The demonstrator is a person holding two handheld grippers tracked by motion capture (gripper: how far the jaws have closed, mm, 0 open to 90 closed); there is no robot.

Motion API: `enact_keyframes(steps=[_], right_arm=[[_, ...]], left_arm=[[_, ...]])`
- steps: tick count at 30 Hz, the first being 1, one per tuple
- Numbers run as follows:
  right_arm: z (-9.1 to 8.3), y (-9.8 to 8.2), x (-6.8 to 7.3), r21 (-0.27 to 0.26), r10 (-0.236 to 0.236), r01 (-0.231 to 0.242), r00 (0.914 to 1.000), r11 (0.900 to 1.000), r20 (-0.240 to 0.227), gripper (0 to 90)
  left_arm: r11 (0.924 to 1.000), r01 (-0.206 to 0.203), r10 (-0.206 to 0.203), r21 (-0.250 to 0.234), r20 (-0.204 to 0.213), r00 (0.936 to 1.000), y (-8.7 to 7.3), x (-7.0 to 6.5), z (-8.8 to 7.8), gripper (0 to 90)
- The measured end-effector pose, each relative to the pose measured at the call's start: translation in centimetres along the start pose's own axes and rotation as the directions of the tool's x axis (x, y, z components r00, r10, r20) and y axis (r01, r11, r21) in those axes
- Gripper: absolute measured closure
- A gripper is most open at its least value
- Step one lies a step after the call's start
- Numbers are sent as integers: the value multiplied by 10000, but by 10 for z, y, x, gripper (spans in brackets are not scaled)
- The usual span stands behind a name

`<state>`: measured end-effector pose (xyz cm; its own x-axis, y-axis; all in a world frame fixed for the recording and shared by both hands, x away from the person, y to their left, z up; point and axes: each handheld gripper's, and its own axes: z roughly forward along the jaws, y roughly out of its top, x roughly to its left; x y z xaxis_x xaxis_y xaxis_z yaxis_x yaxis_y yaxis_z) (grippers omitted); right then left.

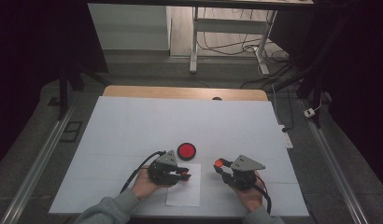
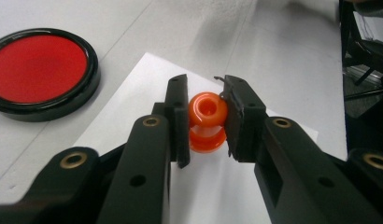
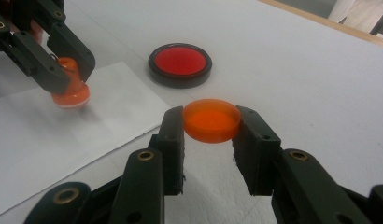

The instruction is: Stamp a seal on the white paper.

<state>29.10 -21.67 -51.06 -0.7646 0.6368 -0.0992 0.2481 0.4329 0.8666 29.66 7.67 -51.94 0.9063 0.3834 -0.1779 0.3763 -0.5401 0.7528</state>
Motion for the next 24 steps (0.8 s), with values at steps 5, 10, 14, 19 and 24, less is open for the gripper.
enact_keyframes(steps=[5, 10, 14, 19, 24], right_arm=[[0, 0, 0, 1, -15, 15, 10000, 10000, -10, 639], [0, 0, 0, 14, -11, 11, 10000, 10000, -1, 639], [0, 0, 0, 14, -13, 13, 10000, 10000, -6, 639], [0, 0, 0, 23, -19, 19, 10000, 10000, -12, 639], [0, 0, 0, 18, -21, 21, 10000, 10000, -14, 639]], left_arm=[[10000, -2, 3, 40, -103, 9999, -1, 1, 1, 725], [9999, -51, 52, 105, -105, 9999, -2, 1, 3, 724], [9998, -65, 66, 163, -96, 9999, -2, 1, 4, 724], [9997, -117, 120, 196, -157, 9998, -3, 0, 6, 724], [9994, -172, 177, 289, -191, 9997, -4, 0, 8, 724]])
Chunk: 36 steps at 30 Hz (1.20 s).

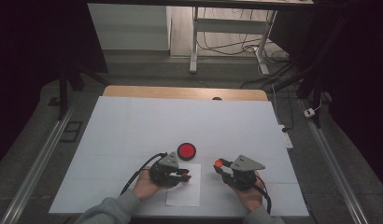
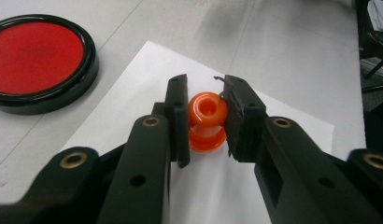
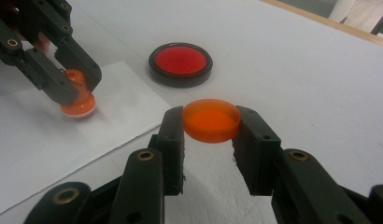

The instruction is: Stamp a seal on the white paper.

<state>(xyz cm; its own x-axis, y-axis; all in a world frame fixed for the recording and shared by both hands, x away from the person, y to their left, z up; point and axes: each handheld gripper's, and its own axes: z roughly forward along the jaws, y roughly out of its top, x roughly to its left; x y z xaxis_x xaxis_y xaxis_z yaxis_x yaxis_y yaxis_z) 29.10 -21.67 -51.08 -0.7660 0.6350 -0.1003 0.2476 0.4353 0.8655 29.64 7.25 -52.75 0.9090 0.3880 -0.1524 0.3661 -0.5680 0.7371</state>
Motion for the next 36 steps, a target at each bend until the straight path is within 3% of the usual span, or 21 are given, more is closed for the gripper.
enact_keyframes(steps=[19, 31, 36], right_arm=[[0, 0, 0, 14, 4, -4, 10000, 10000, -21, 639], [-1, 0, 0, 10, 27, -27, 10000, 10000, -20, 639], [-1, 0, 0, -13, 57, -57, 10000, 10000, 1, 639]], left_arm=[[9999, -129, 129, -4, -137, 9998, -3, -1, 2, 725], [9987, -501, 498, -34, -563, 9972, -6, -8, 2, 727], [9970, -768, 756, -101, -879, 9933, -8, -13, 3, 728]])
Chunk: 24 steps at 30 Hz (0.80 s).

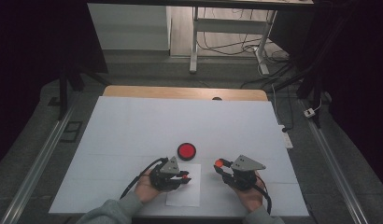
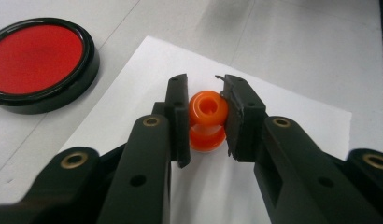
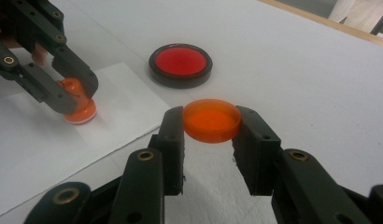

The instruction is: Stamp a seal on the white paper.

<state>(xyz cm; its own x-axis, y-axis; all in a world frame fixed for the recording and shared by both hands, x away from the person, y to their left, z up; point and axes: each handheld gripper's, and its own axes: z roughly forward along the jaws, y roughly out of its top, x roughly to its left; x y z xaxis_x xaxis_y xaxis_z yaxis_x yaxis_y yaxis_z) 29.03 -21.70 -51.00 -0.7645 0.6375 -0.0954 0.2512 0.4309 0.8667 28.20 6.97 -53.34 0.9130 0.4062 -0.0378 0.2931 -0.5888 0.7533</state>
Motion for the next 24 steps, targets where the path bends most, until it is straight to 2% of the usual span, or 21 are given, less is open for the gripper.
enact_keyframes(steps=[4, 9, 24], right_arm=[[0, 0, 0, -9, 0, 0, 10000, 10000, -8, 639], [0, 0, 0, -26, 14, -14, 10000, 10000, -24, 639], [1, 0, 1, 34, -41, 41, 10000, 10000, 0, 639]], left_arm=[[10000, 18, -18, -86, -18, 10000, -1, 0, 0, 729], [9997, -226, 225, -45, -181, 9996, -2, -3, 0, 730], [9998, -79, 79, -201, 17, 10000, -4, 0, 1, 731]])
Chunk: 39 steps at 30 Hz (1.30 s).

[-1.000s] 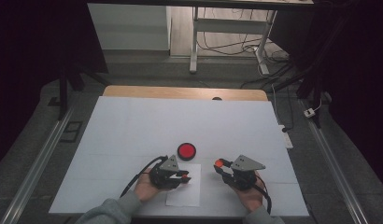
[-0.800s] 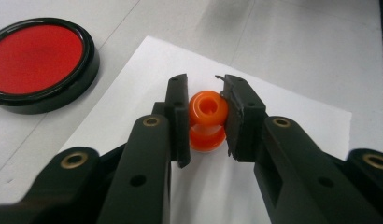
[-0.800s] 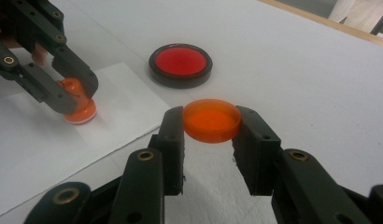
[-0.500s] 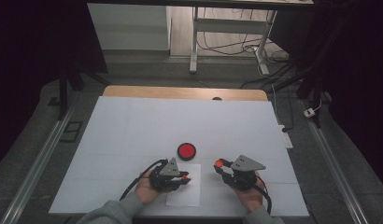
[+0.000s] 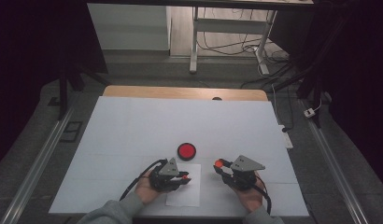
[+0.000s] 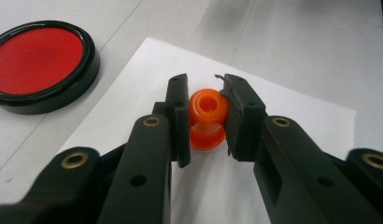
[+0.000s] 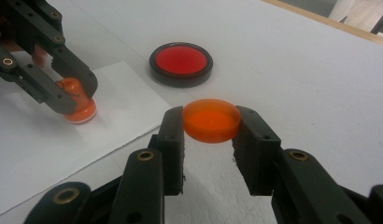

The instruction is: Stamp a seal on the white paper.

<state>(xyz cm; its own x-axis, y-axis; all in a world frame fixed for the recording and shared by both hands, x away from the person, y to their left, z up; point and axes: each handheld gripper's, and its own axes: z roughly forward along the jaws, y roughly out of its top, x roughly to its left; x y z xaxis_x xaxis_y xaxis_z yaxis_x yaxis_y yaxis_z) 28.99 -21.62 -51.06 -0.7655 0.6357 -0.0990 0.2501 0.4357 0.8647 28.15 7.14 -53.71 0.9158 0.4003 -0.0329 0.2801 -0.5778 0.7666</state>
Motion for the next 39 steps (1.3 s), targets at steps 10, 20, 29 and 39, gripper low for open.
enact_keyframes(steps=[10, 20, 29, 39], right_arm=[[1, 0, 0, 22, 20, -20, 10000, 10000, 0, 639], [0, 0, 1, 28, 6, -6, 10000, 10000, 31, 639], [0, 0, 0, 55, -23, 22, 9999, 10000, 128, 639], [-1, 0, -1, -26, 19, -19, 10000, 10000, 74, 639]], left_arm=[[9999, -112, 112, 1, -31, 9999, 0, -1, 0, 731], [9998, -184, 185, 49, -99, 9998, 0, -2, 0, 731], [10000, -62, 62, 31, -44, 10000, 1, -1, 0, 729], [9981, -126, 124, -608, -40, 9999, 7, 1, -10, 728]])
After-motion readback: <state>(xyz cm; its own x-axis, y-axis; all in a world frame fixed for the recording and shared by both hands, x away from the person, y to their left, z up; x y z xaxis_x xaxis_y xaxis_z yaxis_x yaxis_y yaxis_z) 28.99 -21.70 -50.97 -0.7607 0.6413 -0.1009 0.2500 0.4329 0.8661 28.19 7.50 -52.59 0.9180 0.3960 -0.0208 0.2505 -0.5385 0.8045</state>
